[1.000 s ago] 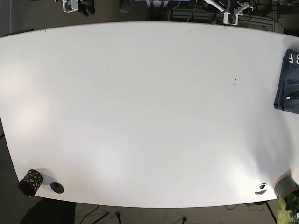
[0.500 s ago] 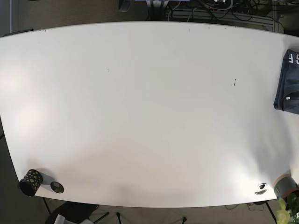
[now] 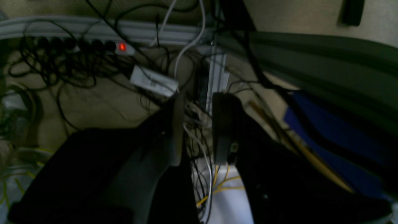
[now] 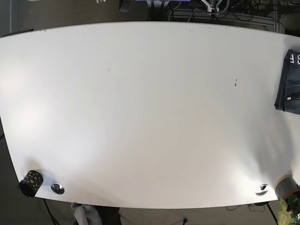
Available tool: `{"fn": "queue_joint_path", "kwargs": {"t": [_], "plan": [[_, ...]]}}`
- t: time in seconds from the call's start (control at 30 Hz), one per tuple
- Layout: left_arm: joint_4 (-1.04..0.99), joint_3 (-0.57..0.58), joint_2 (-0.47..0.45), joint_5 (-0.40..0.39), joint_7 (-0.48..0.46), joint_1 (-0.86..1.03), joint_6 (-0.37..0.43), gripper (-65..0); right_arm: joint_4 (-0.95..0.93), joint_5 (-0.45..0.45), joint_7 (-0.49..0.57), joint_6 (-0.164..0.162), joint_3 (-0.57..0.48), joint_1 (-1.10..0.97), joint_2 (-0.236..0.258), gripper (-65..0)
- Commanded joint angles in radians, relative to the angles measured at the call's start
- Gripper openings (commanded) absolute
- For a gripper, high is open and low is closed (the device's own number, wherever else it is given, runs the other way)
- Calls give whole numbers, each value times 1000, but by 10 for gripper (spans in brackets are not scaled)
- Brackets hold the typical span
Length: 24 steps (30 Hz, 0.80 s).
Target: Fold the T-shirt properly
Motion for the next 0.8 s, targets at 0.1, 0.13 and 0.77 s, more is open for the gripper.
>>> {"fn": "queue_joint_path", "kwargs": {"t": [0.1, 0.13, 0.77], "plan": [[-226, -1, -38, -2, -54, -92, -2, -514, -165, 1, 13, -45, -35, 101, -6, -555], [-283, -1, -49, -2, -77, -120, -2, -514, -190, 1, 13, -49, -35, 127, -15, -555], [-707, 223, -81, -3, -202, -387, 190, -225, -463, 2, 13, -49, -89, 408, -26, -550]]}}
